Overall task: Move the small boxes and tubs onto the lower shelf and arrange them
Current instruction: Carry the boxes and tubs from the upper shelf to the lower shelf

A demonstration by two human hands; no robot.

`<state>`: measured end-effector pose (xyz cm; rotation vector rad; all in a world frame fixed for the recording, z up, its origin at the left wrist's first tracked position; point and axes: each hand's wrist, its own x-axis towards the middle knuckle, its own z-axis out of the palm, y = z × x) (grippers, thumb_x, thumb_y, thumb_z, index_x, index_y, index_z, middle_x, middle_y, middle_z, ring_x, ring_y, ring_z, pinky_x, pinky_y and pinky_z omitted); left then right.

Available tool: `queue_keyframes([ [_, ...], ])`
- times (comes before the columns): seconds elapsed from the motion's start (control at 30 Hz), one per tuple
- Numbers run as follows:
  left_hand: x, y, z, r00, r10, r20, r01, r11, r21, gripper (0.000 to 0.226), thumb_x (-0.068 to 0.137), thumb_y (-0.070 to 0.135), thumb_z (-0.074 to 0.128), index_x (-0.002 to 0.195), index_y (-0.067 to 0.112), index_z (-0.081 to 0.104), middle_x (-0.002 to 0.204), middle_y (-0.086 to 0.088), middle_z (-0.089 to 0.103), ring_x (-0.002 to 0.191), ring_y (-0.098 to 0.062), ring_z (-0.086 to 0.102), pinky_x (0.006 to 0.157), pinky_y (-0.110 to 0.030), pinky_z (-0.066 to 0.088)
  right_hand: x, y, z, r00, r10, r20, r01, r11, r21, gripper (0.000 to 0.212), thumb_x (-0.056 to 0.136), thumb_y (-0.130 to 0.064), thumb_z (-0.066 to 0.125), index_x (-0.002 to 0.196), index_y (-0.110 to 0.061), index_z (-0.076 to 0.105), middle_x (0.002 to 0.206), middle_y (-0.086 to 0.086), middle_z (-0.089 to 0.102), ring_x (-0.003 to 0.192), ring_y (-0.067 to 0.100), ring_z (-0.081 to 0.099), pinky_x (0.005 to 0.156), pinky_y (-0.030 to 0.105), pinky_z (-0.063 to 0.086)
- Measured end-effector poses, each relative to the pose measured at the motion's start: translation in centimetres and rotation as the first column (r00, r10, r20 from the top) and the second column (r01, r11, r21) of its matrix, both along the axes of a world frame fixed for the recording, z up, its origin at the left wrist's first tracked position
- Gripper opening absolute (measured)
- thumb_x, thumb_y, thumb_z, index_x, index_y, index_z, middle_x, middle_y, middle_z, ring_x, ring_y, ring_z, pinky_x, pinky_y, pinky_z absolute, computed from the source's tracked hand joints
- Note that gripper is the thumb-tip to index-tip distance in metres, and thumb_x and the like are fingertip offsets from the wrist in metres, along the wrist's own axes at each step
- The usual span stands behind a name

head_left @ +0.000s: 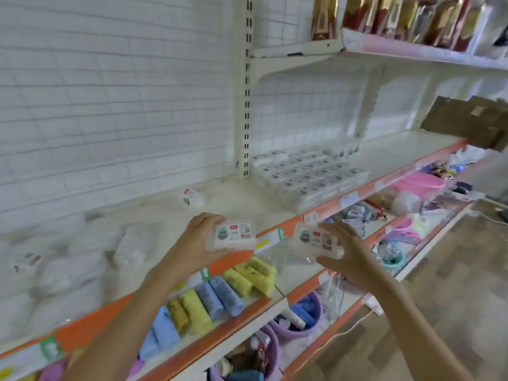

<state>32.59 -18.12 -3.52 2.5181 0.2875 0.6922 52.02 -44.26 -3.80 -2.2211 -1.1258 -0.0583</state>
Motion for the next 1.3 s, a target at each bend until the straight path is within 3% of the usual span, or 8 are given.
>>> queue_keyframes([
  [0.3,13.3,-8.8,-2.4,0.984,-0.165,-0.068,0.168,0.985,0.044,0.086,0.055,0.063,0.054,0.122,0.009,0.053,0.114,-0.002,0.048,0.106,-0.014,0.039,0.087,-0.004,0.022,5.2,-13.5,-1.7,0.975,-0.216,-0.054,0.212,0.975,-0.073,0.070,0.073,-0.023,0.077,0.135,-0.019,0.043,0.133,0.005,0.041,0.122,0.022,0.039,0.102,0.034,0.035],
  [0.47,19.4,-11.7,-2.0,0.977,-0.211,-0.022,0.212,0.976,0.043,0.076,0.059,0.047,0.074,0.122,0.009,0.052,0.115,0.002,0.044,0.111,-0.014,0.038,0.091,-0.014,0.024,8.8,-16.5,-1.9,0.951,-0.303,-0.065,0.298,0.952,-0.076,0.086,0.059,-0.048,0.069,0.135,-0.016,0.044,0.123,-0.002,0.040,0.114,0.015,0.035,0.102,0.034,0.034],
  [0.63,26.2,-11.9,-0.7,0.969,-0.245,0.002,0.244,0.965,0.092,0.078,0.062,0.049,0.074,0.125,0.009,0.050,0.117,0.001,0.045,0.115,-0.014,0.036,0.093,-0.018,0.024,15.2,-17.4,-2.1,0.938,-0.343,-0.042,0.340,0.938,-0.074,0.074,0.068,-0.022,0.079,0.133,-0.017,0.045,0.124,0.004,0.045,0.117,0.023,0.041,0.094,0.023,0.032],
  [0.77,32.2,-10.6,1.2,0.981,-0.191,0.047,0.185,0.977,0.104,0.069,0.070,0.028,0.079,0.128,0.008,0.048,0.127,-0.005,0.045,0.121,-0.020,0.036,0.093,-0.015,0.020,21.2,-16.1,-0.9,0.945,-0.325,-0.022,0.323,0.943,-0.079,0.072,0.072,-0.023,0.076,0.136,-0.021,0.042,0.129,0.002,0.043,0.119,0.021,0.039,0.092,0.020,0.032],
  [0.9,37.1,-7.2,3.0,0.990,-0.135,0.044,0.131,0.988,0.085,0.079,0.069,0.049,0.073,0.133,0.014,0.043,0.132,0.001,0.040,0.125,-0.015,0.031,0.099,-0.021,0.022,27.8,-12.6,1.7,0.970,-0.243,-0.019,0.242,0.969,-0.056,0.071,0.073,-0.020,0.076,0.135,-0.023,0.042,0.132,0.001,0.042,0.118,0.021,0.043,0.100,0.034,0.040],
  [1.0,40.3,-4.3,3.8,0.997,-0.071,0.026,0.068,0.995,0.077,0.072,0.075,0.042,0.073,0.134,0.014,0.041,0.136,0.000,0.038,0.127,-0.015,0.030,0.101,-0.022,0.022,32.2,-8.9,3.3,0.983,-0.181,0.029,0.182,0.983,-0.033,0.070,0.074,-0.023,0.076,0.135,-0.024,0.043,0.129,-0.003,0.043,0.111,0.012,0.042,0.092,0.023,0.038],
  [1.2,45.4,0.7,4.0,0.997,0.035,-0.064,-0.031,0.997,0.067,0.070,0.078,0.040,0.070,0.136,0.013,0.039,0.132,0.000,0.038,0.126,-0.016,0.033,0.101,-0.022,0.026,39.6,-1.1,4.4,1.000,-0.018,-0.008,0.017,1.000,-0.012,0.067,0.074,-0.022,0.076,0.133,-0.025,0.045,0.124,-0.005,0.040,0.111,0.015,0.048,0.083,0.023,0.043],
  [1.3,47.2,3.1,4.4,0.983,0.139,-0.120,-0.129,0.987,0.092,0.070,0.079,0.039,0.069,0.136,0.012,0.038,0.134,-0.002,0.038,0.126,-0.017,0.033,0.103,-0.027,0.027,43.7,3.4,4.9,0.999,0.045,0.023,-0.044,0.999,-0.018,0.068,0.071,-0.023,0.079,0.131,-0.018,0.049,0.129,0.004,0.043,0.113,0.021,0.048,0.091,0.019,0.037],
])
